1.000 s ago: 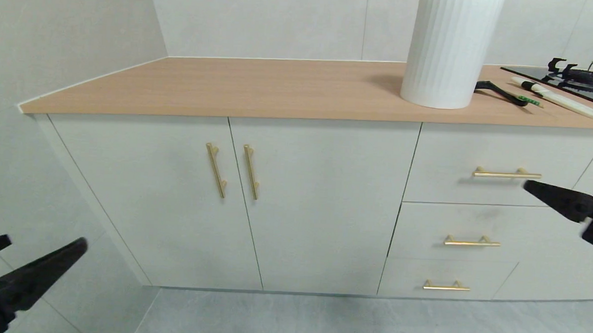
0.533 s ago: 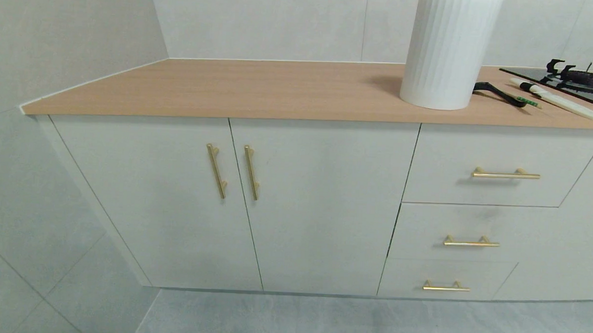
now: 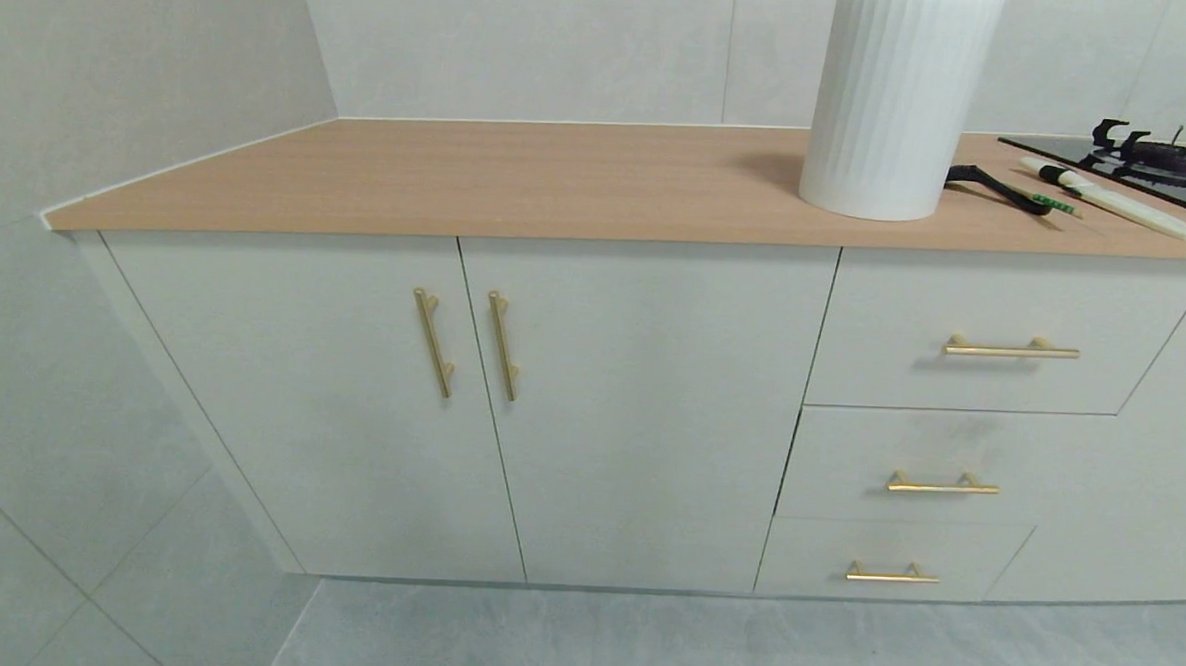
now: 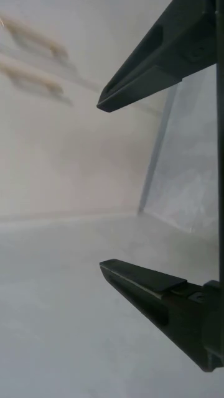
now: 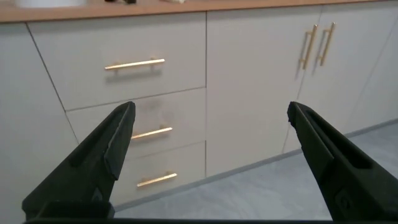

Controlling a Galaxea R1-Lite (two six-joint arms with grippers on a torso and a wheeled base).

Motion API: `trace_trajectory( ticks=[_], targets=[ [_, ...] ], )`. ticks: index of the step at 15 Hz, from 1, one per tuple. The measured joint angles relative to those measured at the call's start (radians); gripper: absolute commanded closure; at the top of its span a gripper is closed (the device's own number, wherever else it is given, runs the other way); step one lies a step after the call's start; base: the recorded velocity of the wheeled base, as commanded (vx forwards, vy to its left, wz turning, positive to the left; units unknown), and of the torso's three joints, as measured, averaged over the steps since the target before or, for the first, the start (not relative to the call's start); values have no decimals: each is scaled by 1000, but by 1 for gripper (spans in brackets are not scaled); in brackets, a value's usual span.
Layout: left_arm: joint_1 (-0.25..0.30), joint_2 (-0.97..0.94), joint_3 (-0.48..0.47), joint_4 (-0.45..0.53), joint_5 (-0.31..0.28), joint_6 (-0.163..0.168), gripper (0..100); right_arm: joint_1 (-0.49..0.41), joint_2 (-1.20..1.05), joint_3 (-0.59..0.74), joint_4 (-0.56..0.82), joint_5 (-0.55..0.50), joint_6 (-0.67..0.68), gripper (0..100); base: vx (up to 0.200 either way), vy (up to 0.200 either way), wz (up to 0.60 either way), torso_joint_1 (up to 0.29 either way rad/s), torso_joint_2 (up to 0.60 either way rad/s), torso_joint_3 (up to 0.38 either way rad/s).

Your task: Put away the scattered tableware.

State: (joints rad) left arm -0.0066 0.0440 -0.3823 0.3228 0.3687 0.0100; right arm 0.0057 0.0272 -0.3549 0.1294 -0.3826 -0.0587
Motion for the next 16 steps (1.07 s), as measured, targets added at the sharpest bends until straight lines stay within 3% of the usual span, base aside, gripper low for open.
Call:
trace_trajectory(
  ticks=[2, 4, 6, 8, 10, 14, 16],
  targets=[
    [13, -26, 93, -53, 13, -10, 0, -5, -17, 79, -59, 6, 4, 0, 0, 0, 0, 0, 0, 0],
    [16, -38, 213, -164, -19, -5, 0, -6, -24, 206, -156, 49, 5, 0, 0, 0, 0, 0, 0, 0],
    [16, -42, 312, -297, -167, 4, 0, -6, -27, 314, -211, 124, 28, 0, 0, 0, 0, 0, 0, 0],
    [16, -44, 351, -316, -274, 0, 0, -6, -29, 344, -175, 151, 50, 0, 0, 0, 0, 0, 0, 0],
    [13, -44, 373, -327, -335, -6, 0, -6, -29, 349, -175, 201, 51, 0, 0, 0, 0, 0, 0, 0],
    [11, -44, 382, -329, -340, -9, 0, -6, -28, 353, -179, 244, 21, 0, 0, 0, 0, 0, 0, 0],
    [11, -44, 382, -327, -340, -8, 0, -6, -28, 353, -187, 258, -63, 0, 0, 0, 0, 0, 0, 0]
  ],
)
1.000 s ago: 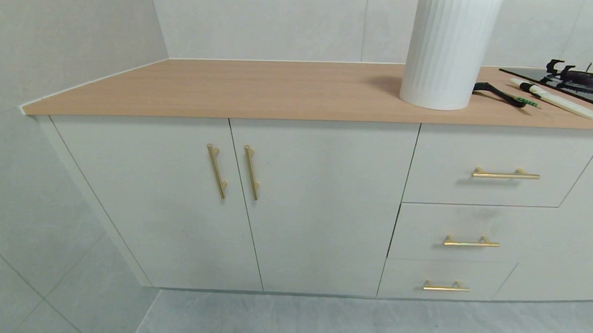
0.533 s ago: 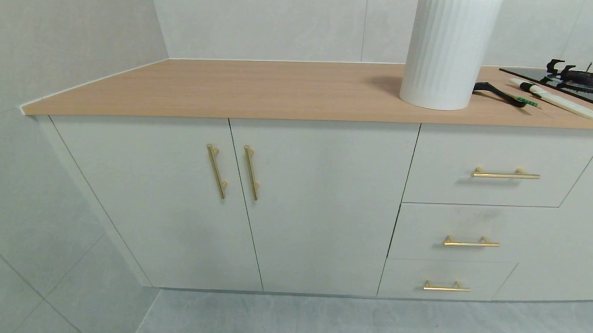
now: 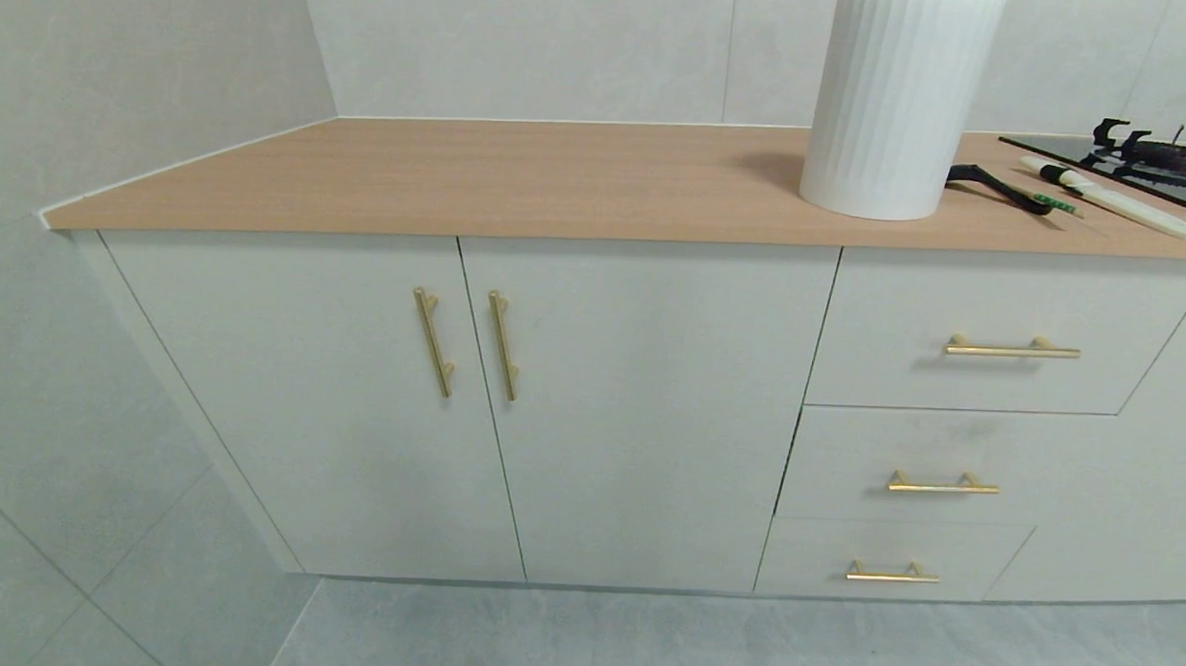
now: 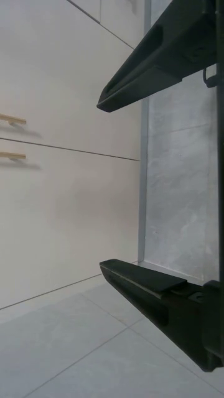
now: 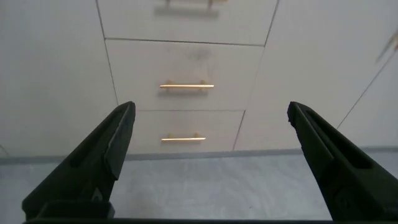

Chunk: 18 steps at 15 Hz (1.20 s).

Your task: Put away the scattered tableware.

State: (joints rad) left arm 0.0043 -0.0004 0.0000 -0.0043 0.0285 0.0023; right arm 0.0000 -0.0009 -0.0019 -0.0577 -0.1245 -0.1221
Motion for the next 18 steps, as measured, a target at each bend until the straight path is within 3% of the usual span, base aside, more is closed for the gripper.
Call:
trace_trajectory(
  ticks=[3, 5, 16, 18],
  targets=[
    [0, 0, 0, 0, 0, -4, 0, 0, 0, 1, 3, 28, 44, 0, 0, 0, 0, 0, 0, 0],
    [0, 0, 0, 0, 0, -4, 0, 0, 0, 1, 13, 131, 94, 0, 0, 0, 0, 0, 0, 0],
    [0, 0, 0, 0, 0, -5, 0, -2, 0, 0, 55, 127, 117, 0, 0, 0, 0, 0, 0, 0],
    [0, 0, 0, 0, 0, -4, 0, -2, 0, 0, 55, 127, 118, 0, 200, 0, 0, 2, 2, 0]
  ],
)
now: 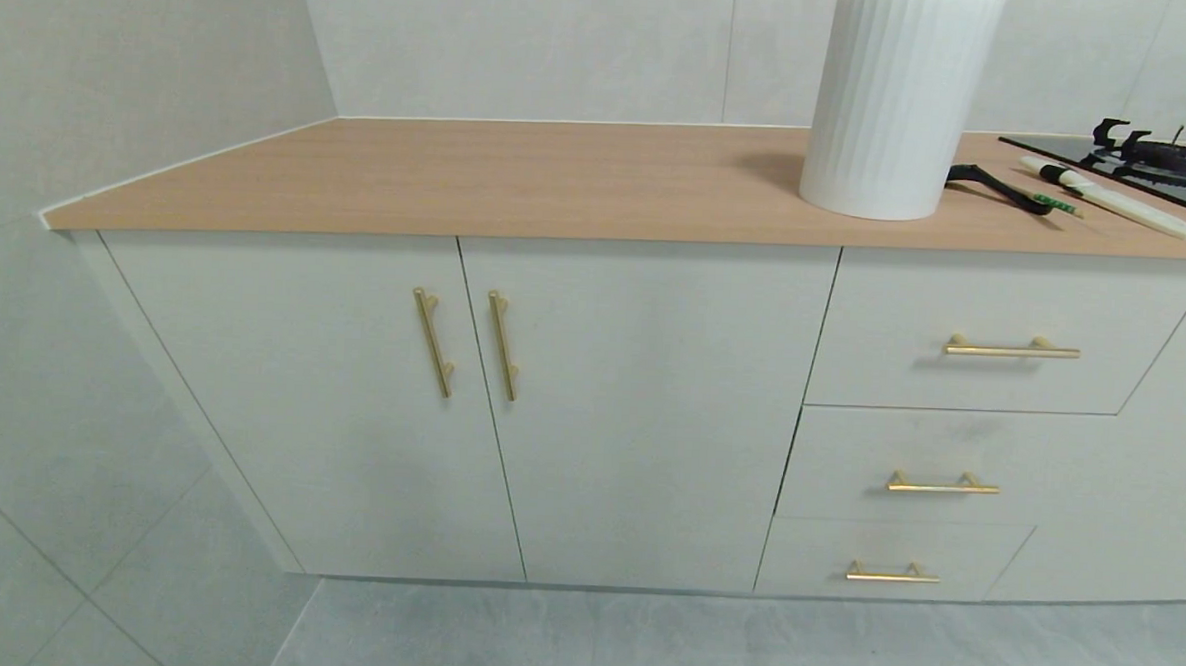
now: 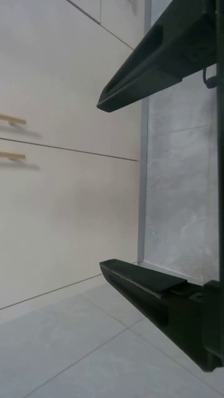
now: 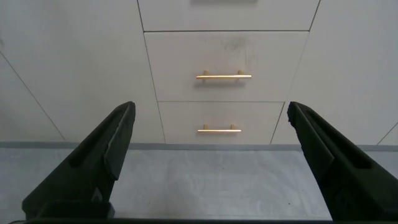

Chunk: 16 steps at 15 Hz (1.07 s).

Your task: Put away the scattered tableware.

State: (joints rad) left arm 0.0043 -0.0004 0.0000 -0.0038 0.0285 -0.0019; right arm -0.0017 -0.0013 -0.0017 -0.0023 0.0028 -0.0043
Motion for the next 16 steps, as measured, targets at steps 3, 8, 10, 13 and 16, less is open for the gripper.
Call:
trace_trajectory(
  ticks=[3, 8, 10, 13, 16],
  targets=[
    [0, 0, 0, 0, 0, 0, 0, 0, 0, 0, 0, 0, 0, 0, 200, 0, 0, 1, 2, 1],
    [0, 0, 0, 0, 0, -2, 0, 0, 0, 0, 1, 0, 0, 0, 40, 0, 0, 3, 0, 0],
    [0, 0, 0, 0, 0, -1, 0, 0, 0, 0, 1, 0, 0, 0, 0, 0, 0, 0, 0, 0],
    [0, 0, 0, 0, 0, -1, 0, 0, 0, 0, 1, 0, 0, 0, 0, -67, 0, 6, -1, -1],
    [-1, 0, 0, 0, 0, -1, 0, 0, 0, 0, 1, 0, 0, 0, 0, -200, 0, 5, 2, 4]
  ],
)
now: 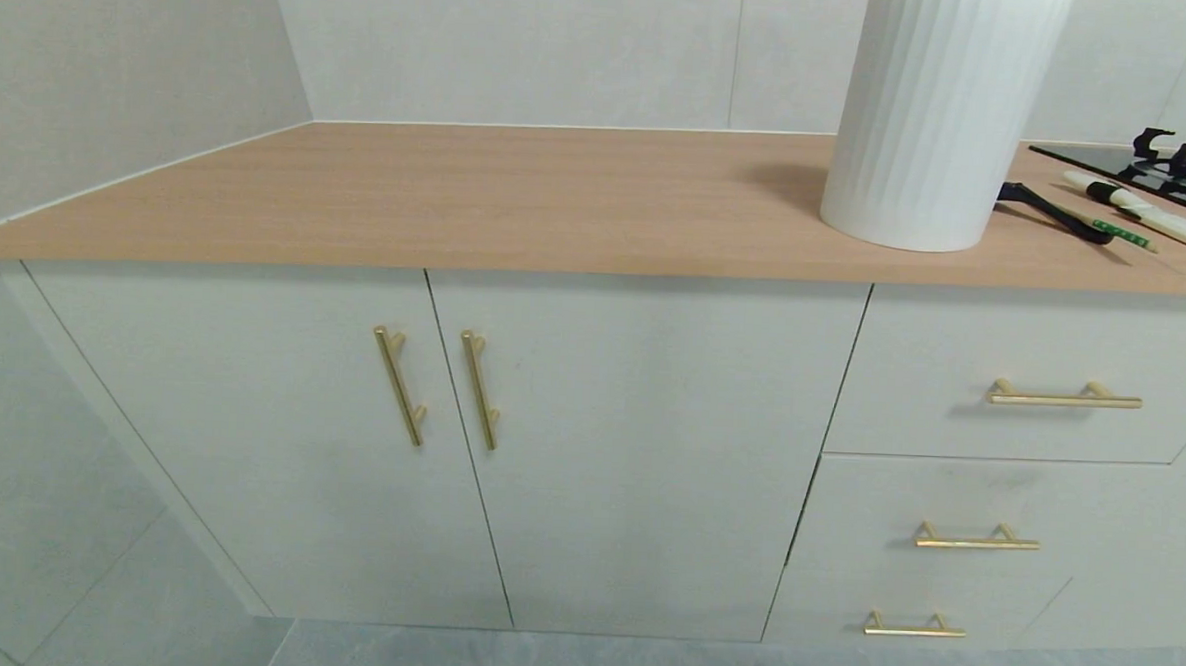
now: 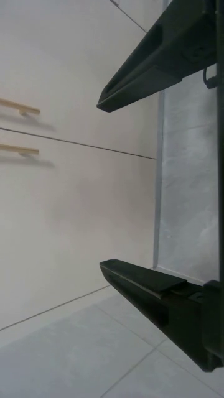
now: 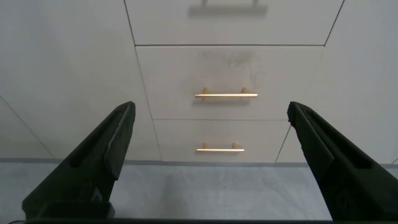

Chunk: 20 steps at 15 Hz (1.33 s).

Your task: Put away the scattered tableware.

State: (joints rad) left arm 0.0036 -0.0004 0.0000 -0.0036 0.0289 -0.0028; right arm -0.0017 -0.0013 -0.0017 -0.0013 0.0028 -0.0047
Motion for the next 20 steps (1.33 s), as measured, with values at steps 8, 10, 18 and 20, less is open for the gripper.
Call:
trace_trajectory(
  ticks=[8, 10, 18, 20],
  targets=[
    [0, 0, 0, 0, 0, -1, 0, 0, 0, 0, 0, 0, 1, 0, 0, -150, 0, 1, 1, 2],
    [1, 0, 0, -1, 0, -1, 0, 1, 0, 0, 0, 0, 1, 0, 0, 0, 0, 0, 0, 0],
    [1, 0, 0, -1, 0, 0, 0, 1, 1, 0, 0, 0, -1, 0, 0, 0, 0, 0, 0, 0],
    [0, 0, 0, 0, 0, 0, 0, 0, 1, 0, 0, 0, -2, 0, 0, 0, 0, 0, 0, 0]
  ],
)
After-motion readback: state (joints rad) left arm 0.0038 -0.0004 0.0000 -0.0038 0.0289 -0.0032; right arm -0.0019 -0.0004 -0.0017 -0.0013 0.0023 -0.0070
